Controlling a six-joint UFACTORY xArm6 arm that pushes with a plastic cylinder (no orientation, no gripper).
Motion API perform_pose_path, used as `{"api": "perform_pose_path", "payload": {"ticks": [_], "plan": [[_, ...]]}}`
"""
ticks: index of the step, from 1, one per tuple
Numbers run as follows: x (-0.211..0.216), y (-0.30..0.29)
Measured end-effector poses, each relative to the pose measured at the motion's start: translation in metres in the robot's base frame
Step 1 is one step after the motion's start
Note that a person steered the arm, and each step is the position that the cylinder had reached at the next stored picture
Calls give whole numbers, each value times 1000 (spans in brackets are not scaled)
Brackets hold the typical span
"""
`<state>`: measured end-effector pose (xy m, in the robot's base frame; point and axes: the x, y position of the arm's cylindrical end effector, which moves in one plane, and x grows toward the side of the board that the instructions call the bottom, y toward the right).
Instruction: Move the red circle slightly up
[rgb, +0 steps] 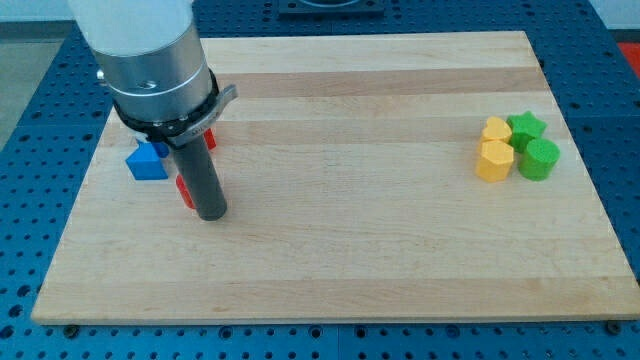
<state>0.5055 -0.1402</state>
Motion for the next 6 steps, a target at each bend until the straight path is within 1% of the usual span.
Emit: {"api": "perform_pose_path", "payload": {"ticks": [2, 4, 6], "plan": [[7, -13], [5, -21], [-24, -23]]}}
